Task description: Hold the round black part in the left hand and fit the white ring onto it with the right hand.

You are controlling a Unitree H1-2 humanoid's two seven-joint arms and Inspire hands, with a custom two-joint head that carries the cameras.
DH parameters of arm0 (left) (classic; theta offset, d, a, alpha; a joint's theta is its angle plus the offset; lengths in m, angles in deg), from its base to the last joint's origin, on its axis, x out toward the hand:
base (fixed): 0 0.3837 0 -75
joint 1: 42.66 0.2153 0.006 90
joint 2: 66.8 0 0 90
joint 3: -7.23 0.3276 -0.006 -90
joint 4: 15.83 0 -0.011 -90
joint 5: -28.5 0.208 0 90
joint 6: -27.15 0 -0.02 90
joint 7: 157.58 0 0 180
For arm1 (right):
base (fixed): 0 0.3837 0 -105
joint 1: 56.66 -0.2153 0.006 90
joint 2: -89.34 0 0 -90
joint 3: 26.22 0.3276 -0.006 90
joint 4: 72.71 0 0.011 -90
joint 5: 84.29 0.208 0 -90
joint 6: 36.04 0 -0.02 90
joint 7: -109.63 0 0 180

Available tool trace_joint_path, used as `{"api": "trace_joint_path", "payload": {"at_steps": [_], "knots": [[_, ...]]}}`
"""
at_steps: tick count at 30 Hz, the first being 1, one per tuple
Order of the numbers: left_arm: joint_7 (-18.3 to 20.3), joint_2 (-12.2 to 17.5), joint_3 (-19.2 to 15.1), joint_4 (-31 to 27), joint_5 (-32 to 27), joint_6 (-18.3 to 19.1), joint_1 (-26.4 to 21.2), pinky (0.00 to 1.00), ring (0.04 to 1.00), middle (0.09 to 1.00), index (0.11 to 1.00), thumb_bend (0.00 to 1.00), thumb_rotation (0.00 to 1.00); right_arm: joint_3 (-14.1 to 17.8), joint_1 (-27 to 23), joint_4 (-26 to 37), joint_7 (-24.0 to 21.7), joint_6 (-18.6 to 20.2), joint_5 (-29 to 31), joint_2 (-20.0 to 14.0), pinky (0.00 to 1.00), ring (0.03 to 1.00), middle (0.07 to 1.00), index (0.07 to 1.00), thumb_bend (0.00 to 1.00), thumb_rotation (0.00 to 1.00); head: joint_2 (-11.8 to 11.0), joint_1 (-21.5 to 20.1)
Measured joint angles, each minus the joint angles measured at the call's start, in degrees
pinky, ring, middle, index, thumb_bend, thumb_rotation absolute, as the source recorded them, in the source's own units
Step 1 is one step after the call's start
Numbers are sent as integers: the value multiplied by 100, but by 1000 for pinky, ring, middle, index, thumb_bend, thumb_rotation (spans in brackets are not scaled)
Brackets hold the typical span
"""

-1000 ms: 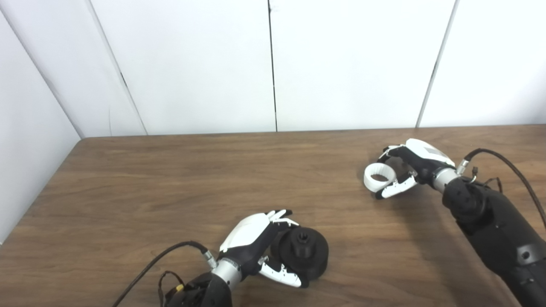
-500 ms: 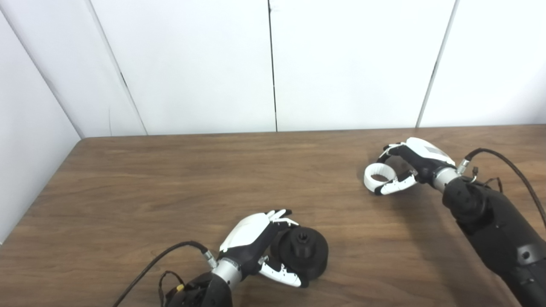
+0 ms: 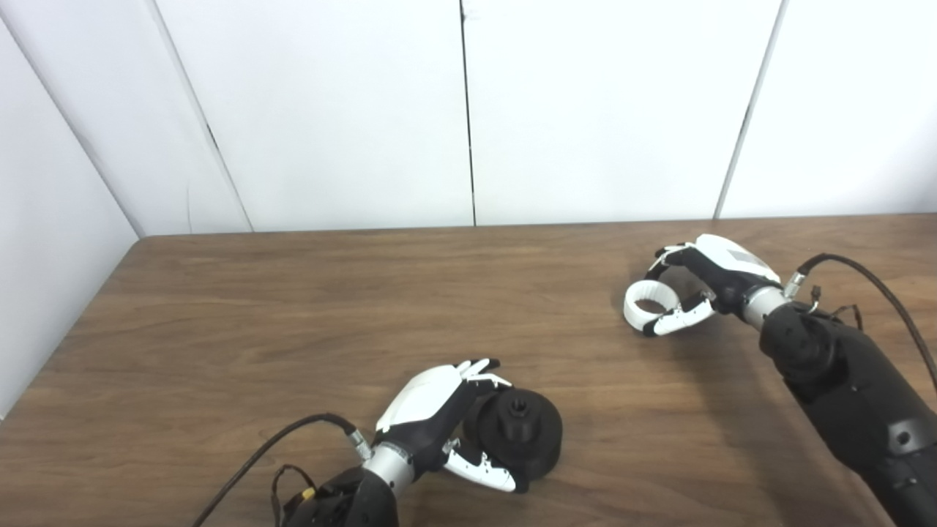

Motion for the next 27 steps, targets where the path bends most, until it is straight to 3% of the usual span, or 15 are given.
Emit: {"api": "trace_joint_path", "payload": {"at_steps": [11, 27], "knots": [[-3, -15, -3, 5, 7, 0, 1, 1000, 1000, 982, 734, 930, 262, 101, 35, 395, -96, 4, 104, -65, 856, 963, 896, 625, 734, 256, 9, 0], [-14, -33, 2, 22, 23, 1, 0, 1000, 1000, 980, 730, 932, 260, 190, 114, 1535, -735, 259, 136, -125, 858, 965, 888, 610, 769, 254, 18, 18]]}}
